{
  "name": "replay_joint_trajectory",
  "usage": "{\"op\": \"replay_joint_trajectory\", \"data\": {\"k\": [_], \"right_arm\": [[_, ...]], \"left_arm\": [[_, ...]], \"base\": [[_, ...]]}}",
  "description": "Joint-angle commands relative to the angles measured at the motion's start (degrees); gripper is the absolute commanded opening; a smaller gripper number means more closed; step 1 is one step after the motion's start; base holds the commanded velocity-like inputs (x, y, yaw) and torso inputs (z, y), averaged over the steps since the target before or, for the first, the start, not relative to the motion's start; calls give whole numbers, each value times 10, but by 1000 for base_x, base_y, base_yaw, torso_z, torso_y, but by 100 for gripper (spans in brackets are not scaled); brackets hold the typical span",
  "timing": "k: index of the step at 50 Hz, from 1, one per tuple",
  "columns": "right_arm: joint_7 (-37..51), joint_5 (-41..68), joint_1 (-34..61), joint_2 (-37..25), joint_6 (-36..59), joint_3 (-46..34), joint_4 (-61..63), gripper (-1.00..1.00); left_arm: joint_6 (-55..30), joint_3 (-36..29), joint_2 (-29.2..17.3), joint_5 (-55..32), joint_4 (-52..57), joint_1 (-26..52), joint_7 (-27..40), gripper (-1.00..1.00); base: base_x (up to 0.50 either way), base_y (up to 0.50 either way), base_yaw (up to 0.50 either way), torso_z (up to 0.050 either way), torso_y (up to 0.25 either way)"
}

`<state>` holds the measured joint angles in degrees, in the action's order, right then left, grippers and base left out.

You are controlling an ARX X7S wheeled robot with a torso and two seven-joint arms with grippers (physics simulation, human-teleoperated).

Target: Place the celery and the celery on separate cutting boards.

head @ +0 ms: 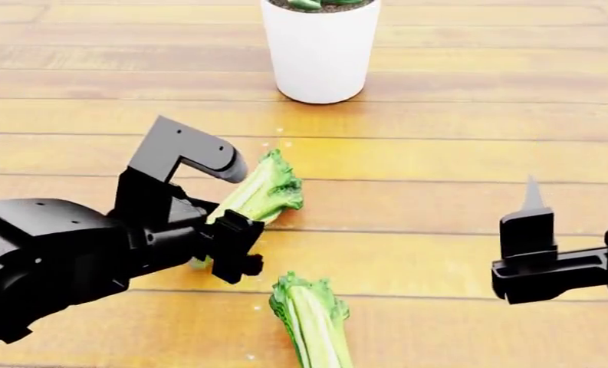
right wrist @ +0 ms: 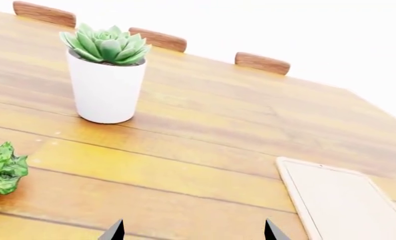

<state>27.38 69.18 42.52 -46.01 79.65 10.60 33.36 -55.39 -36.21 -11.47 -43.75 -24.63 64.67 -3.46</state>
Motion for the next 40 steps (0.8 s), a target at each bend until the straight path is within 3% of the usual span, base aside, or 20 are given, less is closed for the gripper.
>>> {"op": "replay_joint_trajectory", "data": {"k": [1, 4, 9, 14, 20, 22, 28, 40], "right_arm": [[1, 6, -3, 14, -5, 4, -3, 100], [7, 37, 17, 23, 3, 6, 8, 100], [136, 205, 62, 48, 48, 14, -35, 100], [312, 441, 134, 27, -13, -95, -104, 100], [444, 627, 226, 14, -97, -242, -107, 100], [481, 635, 250, 10, -80, -303, -105, 100], [556, 711, 252, 25, -147, -391, -56, 100], [564, 683, 215, 65, -191, -434, -55, 100]], "left_arm": [[-29, 36, -21, -33, 81, -9, 36, -100], [-43, 43, -42, -33, 134, -4, 67, -100], [-78, 77, -80, -58, 199, -11, 109, -100], [-147, 135, -122, -116, 298, 3, 165, -100], [-159, 164, -129, -128, 301, 42, 183, -100], [-163, 160, -129, -130, 295, 53, 175, -100], [-185, 179, -129, -153, 323, 58, 203, -100], [-185, 211, -151, -173, 342, 48, 219, -100]], "base": [[0, 0, 0, 0, 0], [0, 0, 0, 0, 0], [0, 0, 0, 0, 0], [0, 0, 0, 0, 0], [0, 0, 0, 0, 0], [0, 0, 0, 0, 5], [0, 0, 0, 0, 0], [0, 0, 0, 0, 0]]}}
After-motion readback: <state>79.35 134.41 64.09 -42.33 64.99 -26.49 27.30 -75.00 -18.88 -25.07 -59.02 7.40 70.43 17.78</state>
